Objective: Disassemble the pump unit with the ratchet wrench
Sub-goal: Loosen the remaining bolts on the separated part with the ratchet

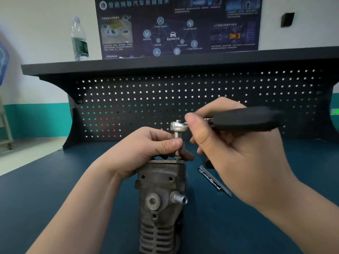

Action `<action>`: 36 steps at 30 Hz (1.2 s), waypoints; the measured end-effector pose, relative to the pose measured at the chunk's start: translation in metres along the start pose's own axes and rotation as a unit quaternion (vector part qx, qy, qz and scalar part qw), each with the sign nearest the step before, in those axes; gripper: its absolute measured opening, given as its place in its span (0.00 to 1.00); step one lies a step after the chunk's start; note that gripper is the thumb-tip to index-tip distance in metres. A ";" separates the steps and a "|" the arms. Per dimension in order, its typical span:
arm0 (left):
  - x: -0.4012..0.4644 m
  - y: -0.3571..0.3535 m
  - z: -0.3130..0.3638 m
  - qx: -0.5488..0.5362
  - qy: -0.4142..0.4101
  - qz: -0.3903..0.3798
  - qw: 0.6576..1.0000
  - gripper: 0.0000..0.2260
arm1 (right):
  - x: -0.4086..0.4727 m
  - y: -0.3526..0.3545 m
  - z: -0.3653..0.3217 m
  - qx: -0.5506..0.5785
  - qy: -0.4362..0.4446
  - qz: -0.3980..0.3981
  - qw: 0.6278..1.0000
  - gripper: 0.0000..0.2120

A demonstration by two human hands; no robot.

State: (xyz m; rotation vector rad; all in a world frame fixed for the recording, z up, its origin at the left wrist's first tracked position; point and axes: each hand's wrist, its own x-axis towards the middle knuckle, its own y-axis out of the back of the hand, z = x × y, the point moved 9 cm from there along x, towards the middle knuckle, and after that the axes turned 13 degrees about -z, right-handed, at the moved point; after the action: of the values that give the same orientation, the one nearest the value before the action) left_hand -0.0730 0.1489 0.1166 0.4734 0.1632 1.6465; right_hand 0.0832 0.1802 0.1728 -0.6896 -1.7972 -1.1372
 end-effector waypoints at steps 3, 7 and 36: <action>0.001 -0.007 0.002 -0.006 0.013 -0.015 1.000 0.14 | 0.005 0.005 0.014 0.093 -0.055 -0.014 0.994 0.15; 0.001 -0.015 0.005 -0.001 0.025 -0.025 0.999 0.11 | 0.006 0.001 0.059 0.333 -0.177 0.021 0.926 0.10; -0.014 -0.008 0.003 -0.028 0.037 0.056 0.997 0.14 | -0.023 -0.100 0.123 0.761 -0.394 0.053 0.513 0.06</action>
State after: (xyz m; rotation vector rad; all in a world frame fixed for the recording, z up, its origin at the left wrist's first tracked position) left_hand -0.0637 0.1361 0.1133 0.3837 0.1472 1.7760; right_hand -0.0325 0.2486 0.0864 -0.0795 -2.4836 1.2692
